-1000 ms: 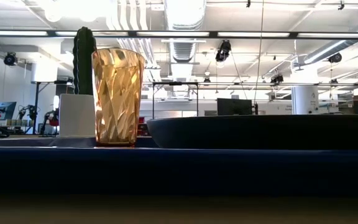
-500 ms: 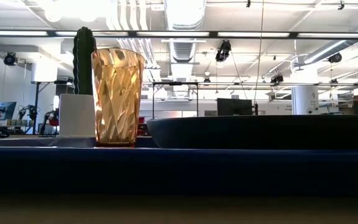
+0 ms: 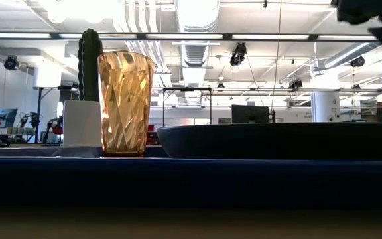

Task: Pick and place plate/cup/fork/spoon on tray
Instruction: Adjust the black plate

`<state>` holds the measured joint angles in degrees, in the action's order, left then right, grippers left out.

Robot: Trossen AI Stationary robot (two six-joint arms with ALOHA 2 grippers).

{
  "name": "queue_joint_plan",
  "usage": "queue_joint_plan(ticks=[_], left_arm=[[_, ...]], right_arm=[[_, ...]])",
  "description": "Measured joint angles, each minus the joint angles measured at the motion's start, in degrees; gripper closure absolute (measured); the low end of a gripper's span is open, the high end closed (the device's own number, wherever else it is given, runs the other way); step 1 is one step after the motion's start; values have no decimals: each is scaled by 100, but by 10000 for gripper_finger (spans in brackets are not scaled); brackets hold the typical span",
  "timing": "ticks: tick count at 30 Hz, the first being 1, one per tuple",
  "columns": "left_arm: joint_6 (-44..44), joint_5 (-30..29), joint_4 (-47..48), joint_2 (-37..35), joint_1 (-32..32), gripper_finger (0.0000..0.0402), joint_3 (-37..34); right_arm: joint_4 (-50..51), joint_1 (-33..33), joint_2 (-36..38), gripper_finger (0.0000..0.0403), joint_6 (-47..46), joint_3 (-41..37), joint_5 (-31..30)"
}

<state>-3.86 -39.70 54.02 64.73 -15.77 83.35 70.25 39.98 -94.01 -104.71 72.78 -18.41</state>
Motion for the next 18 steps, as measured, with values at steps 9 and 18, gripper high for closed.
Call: queue_joint_plan(ticks=[9, 18], left_arm=[[6, 1, 3, -13, 1, 395, 0], [4, 2, 4, -13, 2, 395, 0]], right_arm=[[-1623, -282, 1238, 394, 226, -1632, -155], [-3133, -507, 1860, 394, 342, -3010, -158]])
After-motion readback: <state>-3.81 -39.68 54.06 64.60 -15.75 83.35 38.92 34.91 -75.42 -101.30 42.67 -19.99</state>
